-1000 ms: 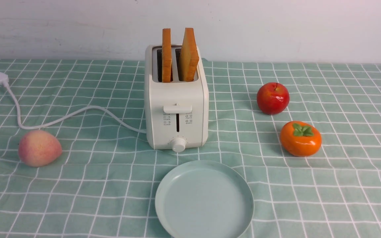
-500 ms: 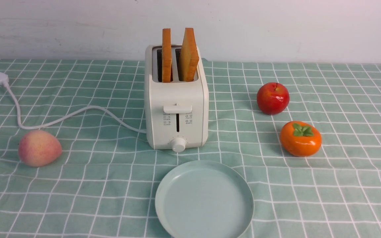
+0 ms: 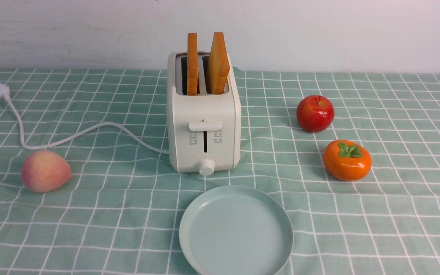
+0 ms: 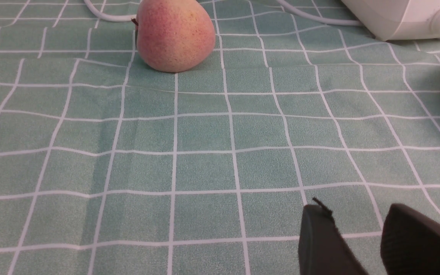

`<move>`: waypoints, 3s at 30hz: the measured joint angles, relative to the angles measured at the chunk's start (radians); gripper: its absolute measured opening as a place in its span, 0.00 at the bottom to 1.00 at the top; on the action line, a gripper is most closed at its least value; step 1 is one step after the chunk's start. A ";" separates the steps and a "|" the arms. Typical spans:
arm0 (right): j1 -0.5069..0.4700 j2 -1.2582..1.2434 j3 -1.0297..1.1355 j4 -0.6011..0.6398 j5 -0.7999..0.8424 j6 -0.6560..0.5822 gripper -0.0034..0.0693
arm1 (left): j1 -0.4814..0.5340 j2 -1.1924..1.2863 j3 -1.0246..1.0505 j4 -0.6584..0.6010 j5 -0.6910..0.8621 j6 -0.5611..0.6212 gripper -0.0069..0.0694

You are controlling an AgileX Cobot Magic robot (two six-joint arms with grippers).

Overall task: Take toasted bread from bread machine on blue coffee table place on plate.
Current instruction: 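Grasp the toast slice in the toaster and pull it up out of the slot with the right gripper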

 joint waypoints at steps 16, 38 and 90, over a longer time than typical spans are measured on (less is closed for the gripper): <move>0.000 0.000 0.000 0.000 0.000 0.000 0.38 | 0.000 0.000 0.000 0.000 0.000 0.000 0.40; 0.000 0.000 -0.001 -0.026 0.009 0.000 0.38 | 0.000 0.000 0.000 0.083 -0.001 0.012 0.40; 0.000 0.000 0.006 -0.074 -0.701 0.065 0.38 | 0.000 0.000 0.000 -0.145 -0.719 -0.473 0.40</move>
